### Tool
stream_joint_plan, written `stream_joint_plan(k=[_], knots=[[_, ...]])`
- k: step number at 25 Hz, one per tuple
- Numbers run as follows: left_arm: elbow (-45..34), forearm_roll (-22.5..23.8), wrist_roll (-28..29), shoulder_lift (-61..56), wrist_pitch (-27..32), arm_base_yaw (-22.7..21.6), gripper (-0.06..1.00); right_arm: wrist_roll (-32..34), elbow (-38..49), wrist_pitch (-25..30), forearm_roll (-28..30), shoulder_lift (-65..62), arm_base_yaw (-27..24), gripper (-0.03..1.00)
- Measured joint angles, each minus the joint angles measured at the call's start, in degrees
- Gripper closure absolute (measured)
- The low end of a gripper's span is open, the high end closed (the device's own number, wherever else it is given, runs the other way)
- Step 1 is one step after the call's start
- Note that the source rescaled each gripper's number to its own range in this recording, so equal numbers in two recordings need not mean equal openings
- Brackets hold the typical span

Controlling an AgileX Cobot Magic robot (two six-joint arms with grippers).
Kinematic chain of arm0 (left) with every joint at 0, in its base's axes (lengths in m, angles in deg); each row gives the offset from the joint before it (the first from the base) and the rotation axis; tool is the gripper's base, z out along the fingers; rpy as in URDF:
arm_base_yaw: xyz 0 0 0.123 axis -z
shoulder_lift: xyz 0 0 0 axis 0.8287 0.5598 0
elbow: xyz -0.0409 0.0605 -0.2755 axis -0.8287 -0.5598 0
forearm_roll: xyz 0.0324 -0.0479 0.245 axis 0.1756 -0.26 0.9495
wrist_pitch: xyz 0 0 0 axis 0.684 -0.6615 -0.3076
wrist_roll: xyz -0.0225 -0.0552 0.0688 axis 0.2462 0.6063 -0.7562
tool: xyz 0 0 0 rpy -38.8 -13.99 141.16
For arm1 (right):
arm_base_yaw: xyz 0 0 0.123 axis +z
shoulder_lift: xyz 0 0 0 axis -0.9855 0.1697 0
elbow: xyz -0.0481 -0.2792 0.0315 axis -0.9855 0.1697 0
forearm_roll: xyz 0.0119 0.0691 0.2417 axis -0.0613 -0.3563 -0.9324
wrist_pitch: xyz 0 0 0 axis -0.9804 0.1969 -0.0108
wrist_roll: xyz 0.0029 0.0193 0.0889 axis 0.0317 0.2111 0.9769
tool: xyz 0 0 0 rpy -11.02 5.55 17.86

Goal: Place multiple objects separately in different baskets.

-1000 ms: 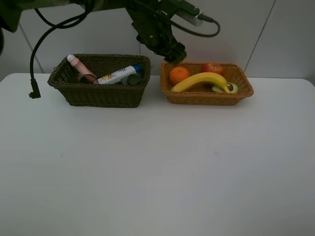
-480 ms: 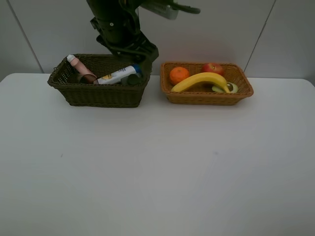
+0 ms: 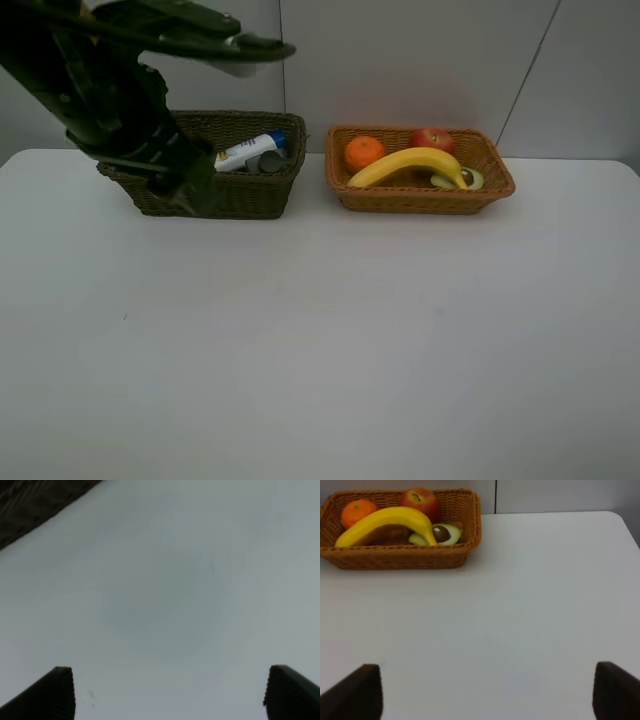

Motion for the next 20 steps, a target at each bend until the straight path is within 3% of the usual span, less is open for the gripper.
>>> stream_joint_plan(k=[10, 20], knots=[[-20.7, -0.1, 0.1, -20.7, 1.7, 0.0, -0.06, 0.0, 0.0, 0.0, 0.0, 0.0, 0.0, 0.15], [-32.1, -0.2, -0.3, -37.9, 5.9, 0.0, -0.06, 0.0, 0.0, 0.0, 0.0, 0.0, 0.0, 0.15]])
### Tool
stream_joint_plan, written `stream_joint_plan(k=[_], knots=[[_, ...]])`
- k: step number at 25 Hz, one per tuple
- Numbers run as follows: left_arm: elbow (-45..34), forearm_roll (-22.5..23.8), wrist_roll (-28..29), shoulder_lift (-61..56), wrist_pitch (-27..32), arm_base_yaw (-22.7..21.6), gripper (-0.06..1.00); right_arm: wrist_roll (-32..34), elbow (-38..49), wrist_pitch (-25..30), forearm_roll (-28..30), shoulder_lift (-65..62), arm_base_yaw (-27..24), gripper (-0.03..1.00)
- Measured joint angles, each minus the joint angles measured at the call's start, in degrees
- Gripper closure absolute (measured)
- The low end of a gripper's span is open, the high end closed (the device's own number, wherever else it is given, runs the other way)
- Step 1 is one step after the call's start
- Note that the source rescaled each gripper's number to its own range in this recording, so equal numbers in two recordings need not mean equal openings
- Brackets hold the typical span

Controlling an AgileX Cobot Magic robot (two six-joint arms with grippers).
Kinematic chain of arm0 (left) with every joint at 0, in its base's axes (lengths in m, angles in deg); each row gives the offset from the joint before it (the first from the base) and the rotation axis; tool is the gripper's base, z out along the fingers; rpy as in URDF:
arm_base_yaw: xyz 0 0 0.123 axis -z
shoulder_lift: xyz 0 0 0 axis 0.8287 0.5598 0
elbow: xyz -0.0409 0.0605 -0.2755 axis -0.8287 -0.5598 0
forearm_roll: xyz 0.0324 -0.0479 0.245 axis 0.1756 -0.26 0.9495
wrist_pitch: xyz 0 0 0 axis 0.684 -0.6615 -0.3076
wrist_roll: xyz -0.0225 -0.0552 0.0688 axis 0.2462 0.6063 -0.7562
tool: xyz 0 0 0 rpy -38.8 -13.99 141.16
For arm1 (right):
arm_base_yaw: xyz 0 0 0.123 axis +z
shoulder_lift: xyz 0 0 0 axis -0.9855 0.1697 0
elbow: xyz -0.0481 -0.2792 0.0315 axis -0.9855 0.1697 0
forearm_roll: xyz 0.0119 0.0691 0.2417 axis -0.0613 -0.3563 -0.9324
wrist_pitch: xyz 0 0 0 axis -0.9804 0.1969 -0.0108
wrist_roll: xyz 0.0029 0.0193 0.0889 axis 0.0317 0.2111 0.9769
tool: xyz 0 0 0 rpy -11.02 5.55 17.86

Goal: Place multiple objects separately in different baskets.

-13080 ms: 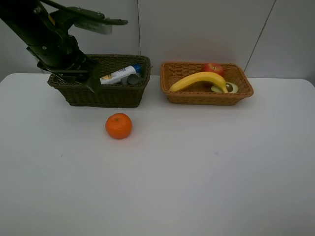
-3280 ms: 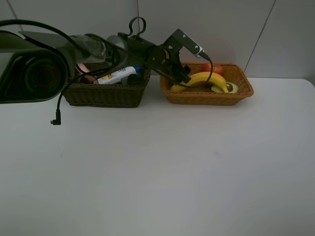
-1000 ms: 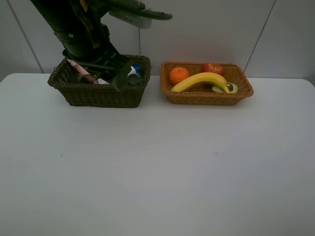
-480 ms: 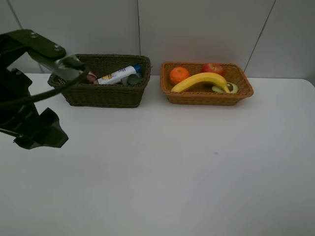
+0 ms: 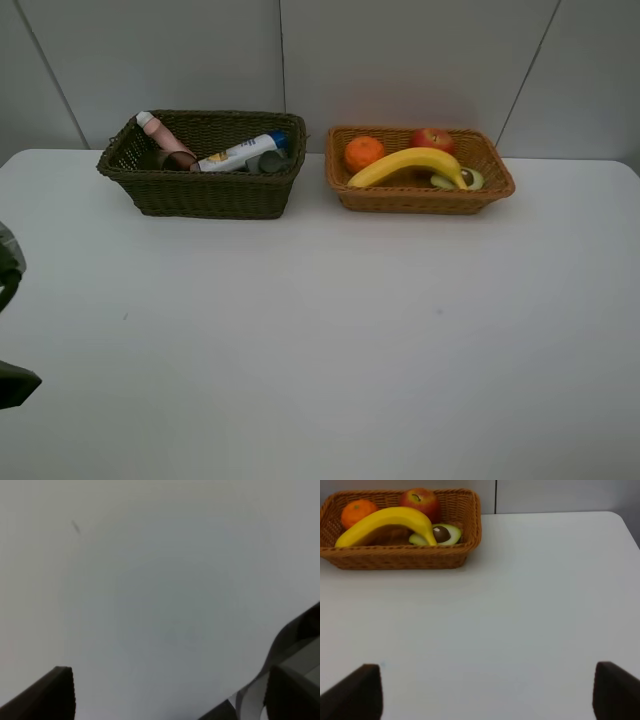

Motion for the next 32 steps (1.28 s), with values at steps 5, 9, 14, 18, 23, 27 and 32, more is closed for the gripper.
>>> stream_joint_plan(k=[5, 9, 14, 18, 23, 27, 32], knots=[[-5.5, 0.5, -1.5, -8.4, 0.7, 0.0, -0.06, 0.0, 0.0, 0.0, 0.0, 0.0, 0.0, 0.15], [-5.8, 1.3, -1.5, -13.5, 1.1, 0.0, -0.06, 0.0, 0.0, 0.0, 0.0, 0.0, 0.0, 0.15], [-5.8, 1.5, -1.5, -18.6, 1.1, -0.1, -0.06, 0.0, 0.0, 0.0, 0.0, 0.0, 0.0, 0.15], [-5.8, 1.5, -1.5, -24.9, 1.2, -2.8, -0.06, 0.0, 0.0, 0.0, 0.0, 0.0, 0.0, 0.15], [-5.9, 1.5, -1.5, -33.3, 1.2, -9.0, -0.06, 0.0, 0.0, 0.0, 0.0, 0.0, 0.0, 0.15], [-5.9, 1.5, -1.5, -38.8, 1.2, -13.7, -0.06, 0.0, 0.0, 0.0, 0.0, 0.0, 0.0, 0.15], [-5.9, 1.5, -1.5, -43.0, 1.3, -17.7, -0.06, 0.0, 0.0, 0.0, 0.0, 0.0, 0.0, 0.15]])
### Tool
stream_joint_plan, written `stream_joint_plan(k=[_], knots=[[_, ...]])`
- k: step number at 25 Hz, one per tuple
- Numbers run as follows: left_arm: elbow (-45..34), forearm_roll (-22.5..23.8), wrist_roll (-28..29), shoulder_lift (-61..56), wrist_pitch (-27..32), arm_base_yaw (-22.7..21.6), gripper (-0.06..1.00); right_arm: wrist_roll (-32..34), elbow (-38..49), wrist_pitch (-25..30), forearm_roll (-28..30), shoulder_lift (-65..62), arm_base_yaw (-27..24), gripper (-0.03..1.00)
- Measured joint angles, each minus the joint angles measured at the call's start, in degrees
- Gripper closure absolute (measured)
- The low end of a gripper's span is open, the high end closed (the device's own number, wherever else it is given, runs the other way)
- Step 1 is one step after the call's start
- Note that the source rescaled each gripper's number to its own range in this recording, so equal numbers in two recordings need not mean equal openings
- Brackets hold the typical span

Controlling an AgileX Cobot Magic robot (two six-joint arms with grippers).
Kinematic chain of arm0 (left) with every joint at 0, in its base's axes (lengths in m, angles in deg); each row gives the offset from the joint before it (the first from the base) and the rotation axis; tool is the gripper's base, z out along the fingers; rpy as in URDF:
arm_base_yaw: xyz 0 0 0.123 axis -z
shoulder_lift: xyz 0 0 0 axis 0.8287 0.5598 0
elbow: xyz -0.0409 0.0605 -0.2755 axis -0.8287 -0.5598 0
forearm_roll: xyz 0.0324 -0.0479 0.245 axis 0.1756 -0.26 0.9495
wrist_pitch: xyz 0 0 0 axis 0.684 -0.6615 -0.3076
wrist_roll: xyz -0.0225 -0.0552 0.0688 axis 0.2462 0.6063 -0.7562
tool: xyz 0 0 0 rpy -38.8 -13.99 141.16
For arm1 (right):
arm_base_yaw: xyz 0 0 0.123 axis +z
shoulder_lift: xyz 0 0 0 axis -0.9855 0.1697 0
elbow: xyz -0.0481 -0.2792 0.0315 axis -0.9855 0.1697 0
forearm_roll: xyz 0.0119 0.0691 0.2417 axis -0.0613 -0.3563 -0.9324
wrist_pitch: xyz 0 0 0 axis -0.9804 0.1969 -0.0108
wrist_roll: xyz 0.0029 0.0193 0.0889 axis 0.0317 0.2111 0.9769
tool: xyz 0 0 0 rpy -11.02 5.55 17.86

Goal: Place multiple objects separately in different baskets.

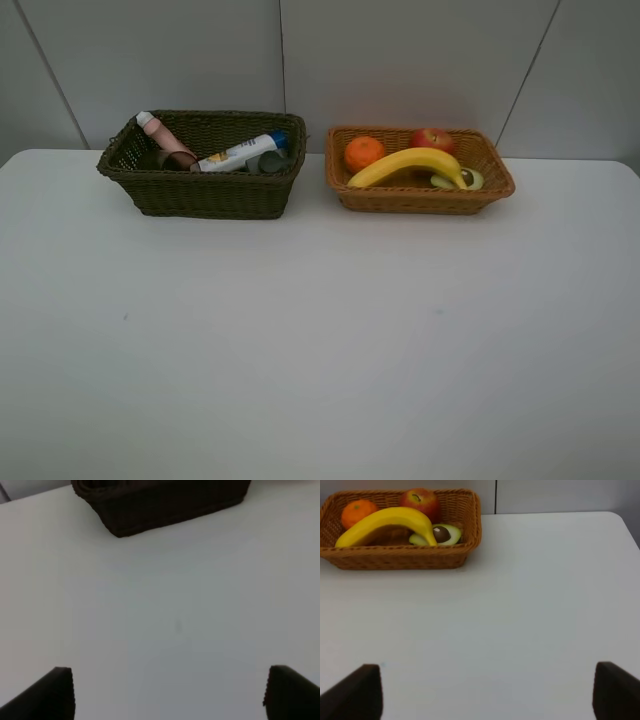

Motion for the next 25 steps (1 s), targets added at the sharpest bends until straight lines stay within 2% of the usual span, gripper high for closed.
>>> stream_joint_plan(k=[25], knots=[[-0.2, 0.0, -0.1, -0.2, 0.0, -0.5, -0.06, 0.0, 0.0, 0.0, 0.0, 0.0, 0.0, 0.15]])
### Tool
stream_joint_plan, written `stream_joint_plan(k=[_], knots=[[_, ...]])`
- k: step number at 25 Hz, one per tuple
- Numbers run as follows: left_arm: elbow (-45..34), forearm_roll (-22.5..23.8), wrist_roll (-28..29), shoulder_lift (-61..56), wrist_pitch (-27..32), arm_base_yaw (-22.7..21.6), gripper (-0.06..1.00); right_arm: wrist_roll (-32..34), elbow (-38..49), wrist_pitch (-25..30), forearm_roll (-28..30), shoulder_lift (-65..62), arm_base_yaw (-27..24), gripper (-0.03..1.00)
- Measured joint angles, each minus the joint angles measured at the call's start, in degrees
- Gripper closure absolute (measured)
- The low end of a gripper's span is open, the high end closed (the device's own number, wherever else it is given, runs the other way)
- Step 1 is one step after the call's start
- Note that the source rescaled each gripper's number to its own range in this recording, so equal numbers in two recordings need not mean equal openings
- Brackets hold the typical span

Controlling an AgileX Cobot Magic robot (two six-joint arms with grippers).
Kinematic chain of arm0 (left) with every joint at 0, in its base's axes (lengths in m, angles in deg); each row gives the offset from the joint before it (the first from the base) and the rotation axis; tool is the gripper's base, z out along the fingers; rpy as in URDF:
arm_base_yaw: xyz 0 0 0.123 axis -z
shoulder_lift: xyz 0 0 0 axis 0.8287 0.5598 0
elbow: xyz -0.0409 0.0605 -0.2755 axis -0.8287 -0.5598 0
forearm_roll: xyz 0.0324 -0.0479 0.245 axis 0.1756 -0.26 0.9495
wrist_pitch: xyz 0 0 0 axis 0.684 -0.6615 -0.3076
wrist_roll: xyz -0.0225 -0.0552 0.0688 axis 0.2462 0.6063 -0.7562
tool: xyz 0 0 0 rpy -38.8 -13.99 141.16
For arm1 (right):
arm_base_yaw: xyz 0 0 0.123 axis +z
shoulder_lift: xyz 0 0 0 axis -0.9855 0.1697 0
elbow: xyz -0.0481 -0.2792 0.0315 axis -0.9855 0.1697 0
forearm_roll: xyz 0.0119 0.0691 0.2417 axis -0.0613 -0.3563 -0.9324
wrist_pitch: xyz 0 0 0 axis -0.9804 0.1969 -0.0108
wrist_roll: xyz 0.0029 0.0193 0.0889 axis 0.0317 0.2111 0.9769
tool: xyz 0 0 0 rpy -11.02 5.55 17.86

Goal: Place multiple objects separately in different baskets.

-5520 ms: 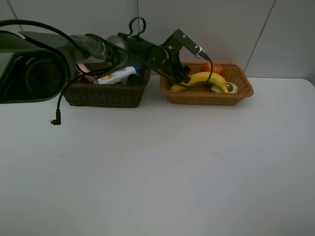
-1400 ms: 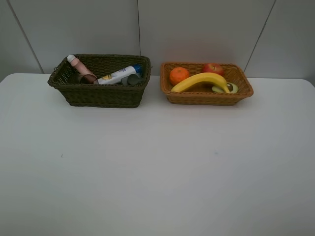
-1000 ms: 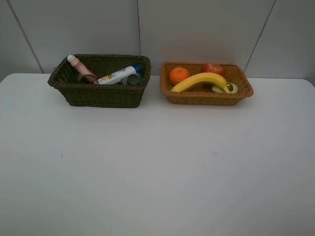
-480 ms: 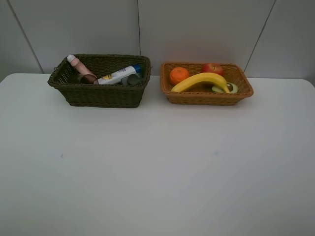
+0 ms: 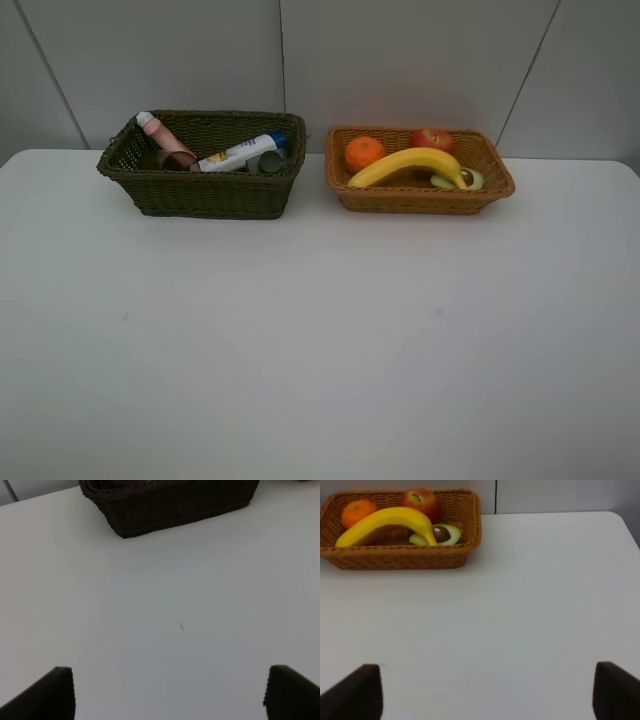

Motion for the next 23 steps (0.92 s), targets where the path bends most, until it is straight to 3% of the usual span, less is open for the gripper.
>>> stream_joint_plan(k=[23], knots=[[0.0, 0.0, 0.0, 0.0, 0.0, 0.0, -0.06, 0.0, 0.0, 0.0, 0.0, 0.0, 0.0, 0.15]])
